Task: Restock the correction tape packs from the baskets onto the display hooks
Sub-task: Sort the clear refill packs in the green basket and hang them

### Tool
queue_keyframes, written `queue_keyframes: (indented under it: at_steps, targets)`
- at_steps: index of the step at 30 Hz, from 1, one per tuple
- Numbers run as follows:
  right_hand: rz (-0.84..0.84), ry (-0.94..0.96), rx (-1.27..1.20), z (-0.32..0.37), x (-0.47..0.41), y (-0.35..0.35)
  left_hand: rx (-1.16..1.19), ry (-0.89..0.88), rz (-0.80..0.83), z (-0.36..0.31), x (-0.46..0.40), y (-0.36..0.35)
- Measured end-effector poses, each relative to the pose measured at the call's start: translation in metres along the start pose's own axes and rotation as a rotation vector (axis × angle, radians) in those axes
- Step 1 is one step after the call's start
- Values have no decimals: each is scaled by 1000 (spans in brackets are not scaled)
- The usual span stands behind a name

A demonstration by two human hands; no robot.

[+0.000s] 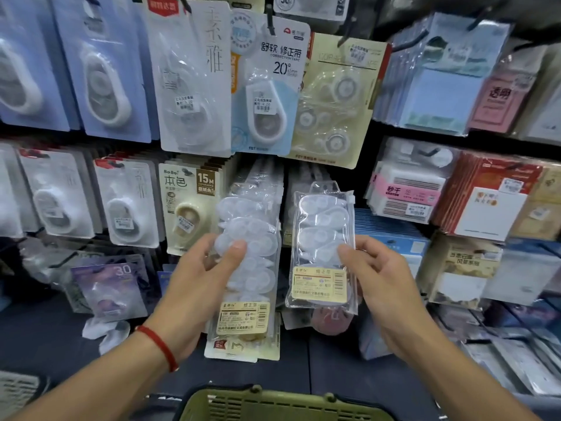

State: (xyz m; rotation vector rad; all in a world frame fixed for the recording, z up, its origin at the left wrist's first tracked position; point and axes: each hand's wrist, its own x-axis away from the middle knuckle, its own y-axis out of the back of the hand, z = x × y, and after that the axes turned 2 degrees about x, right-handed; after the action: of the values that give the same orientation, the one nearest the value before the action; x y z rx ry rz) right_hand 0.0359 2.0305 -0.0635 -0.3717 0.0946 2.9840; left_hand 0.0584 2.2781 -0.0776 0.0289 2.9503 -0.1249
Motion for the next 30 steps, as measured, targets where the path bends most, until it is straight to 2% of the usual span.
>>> queue_keyframes:
  at_steps: [9,15,17,20,21,26,28,30]
  targets:
    - [-5,-54,-210,14,3,-7,24,-58,-29,-5,-1,6]
    - [-7,-86,-229,12,3,-7,39,-62,-30,-3,-2,6]
    - [-31,-111,-68,6,0,-4,36,-57,-25,-2,-2,7]
    - [-152,-56,484,-4,-3,0,35,-33,-20,1,-1,6]
    - [-152,-29,556,-6,-1,-2,44,-23,-23,2,-1,5]
    - [219,-42,422,-16,15,-29,128,81,26,6,7,-12]
    - [260,-10,442,-20,20,-37,181,113,65,6,9,-18]
    - [222,-25,348,-21,22,-40,210,126,74,4,10,-19]
